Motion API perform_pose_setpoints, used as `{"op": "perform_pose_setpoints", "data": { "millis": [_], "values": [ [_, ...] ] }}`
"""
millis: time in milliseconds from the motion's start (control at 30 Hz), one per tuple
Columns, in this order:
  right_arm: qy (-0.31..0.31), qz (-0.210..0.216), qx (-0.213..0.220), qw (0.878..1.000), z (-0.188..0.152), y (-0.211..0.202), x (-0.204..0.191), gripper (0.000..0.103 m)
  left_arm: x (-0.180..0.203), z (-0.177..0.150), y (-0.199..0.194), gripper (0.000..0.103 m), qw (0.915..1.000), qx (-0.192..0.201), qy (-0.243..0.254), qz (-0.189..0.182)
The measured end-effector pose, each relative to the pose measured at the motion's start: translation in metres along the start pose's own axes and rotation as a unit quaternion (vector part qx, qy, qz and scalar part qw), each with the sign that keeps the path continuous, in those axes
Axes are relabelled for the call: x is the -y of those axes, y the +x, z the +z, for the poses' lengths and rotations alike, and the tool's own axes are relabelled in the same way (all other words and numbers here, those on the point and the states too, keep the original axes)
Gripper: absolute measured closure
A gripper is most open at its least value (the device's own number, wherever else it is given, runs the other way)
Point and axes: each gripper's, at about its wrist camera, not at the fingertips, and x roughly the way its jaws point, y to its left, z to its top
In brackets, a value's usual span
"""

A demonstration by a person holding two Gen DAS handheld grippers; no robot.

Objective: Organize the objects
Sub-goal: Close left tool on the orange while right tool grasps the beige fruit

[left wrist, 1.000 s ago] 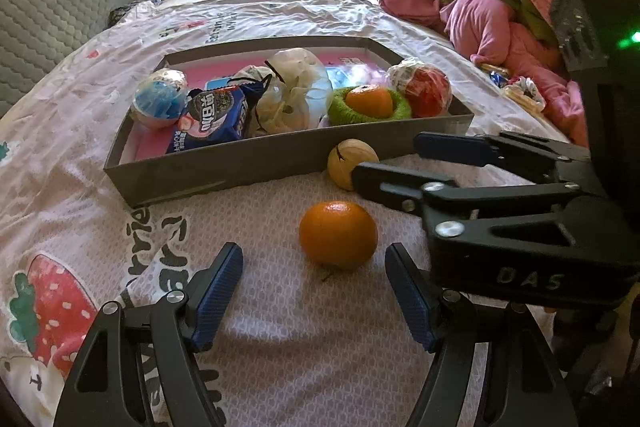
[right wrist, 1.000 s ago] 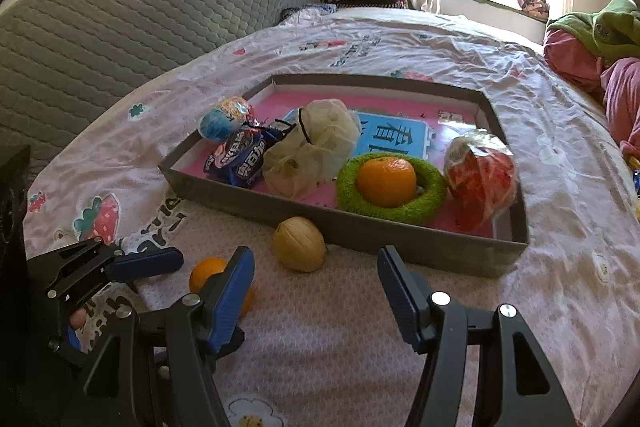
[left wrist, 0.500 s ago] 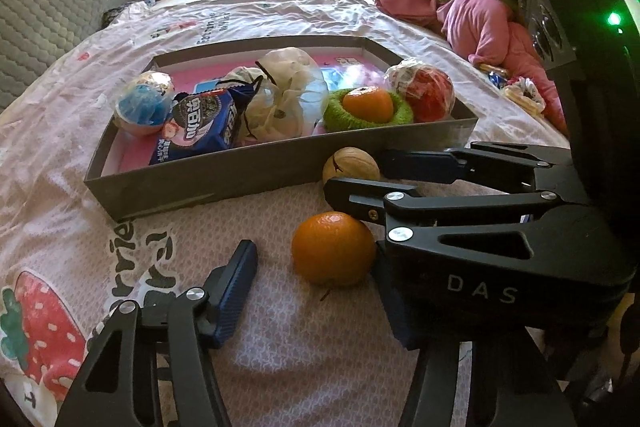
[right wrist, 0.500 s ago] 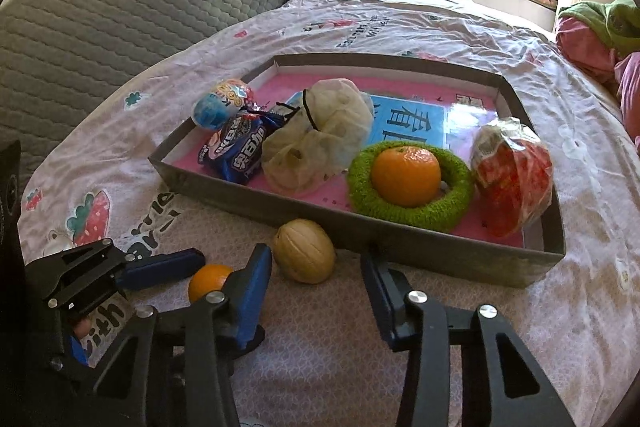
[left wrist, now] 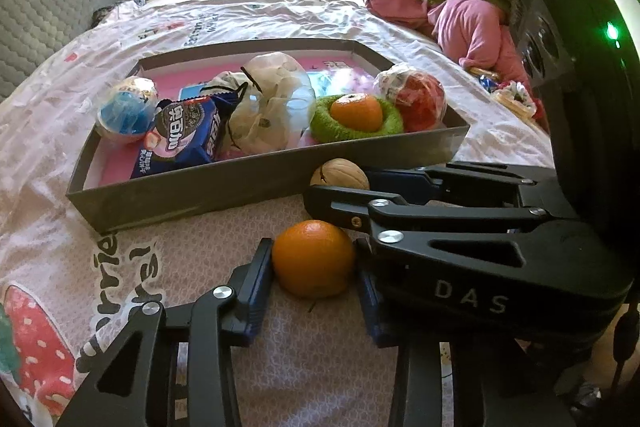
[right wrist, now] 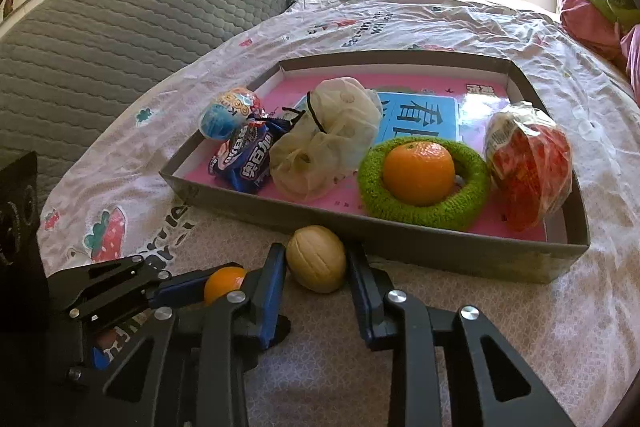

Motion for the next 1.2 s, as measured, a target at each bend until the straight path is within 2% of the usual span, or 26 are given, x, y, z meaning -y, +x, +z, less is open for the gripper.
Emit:
{"op": "perform_pose_setpoints", "data": {
  "millis": [133,567,900,1200],
  "values": [
    [-0.004,0.004,0.012,1.0,0.001,-0.006,-0.003,0.071,-0.004,0.001,0.0,0.064,0.9999,0.001,-0.008,-0.007],
    [-0.013,-0.005,0.041,0.999,0.005,-0.024,-0.005,0.071,-0.01,0.007,-0.013,0.064,0.9996,0.02,-0.018,0.008],
    [-0.023,-0.023,0.087,0.996,0.014,-0.049,-0.007,0.071,-0.011,0.015,-0.029,0.064,0.9988,0.04,-0.018,0.019],
    [-0.03,-0.026,0.102,0.994,0.017,-0.056,-0.008,0.071,-0.016,0.02,-0.035,0.064,0.9982,0.05,-0.023,0.026]
  ]
}}
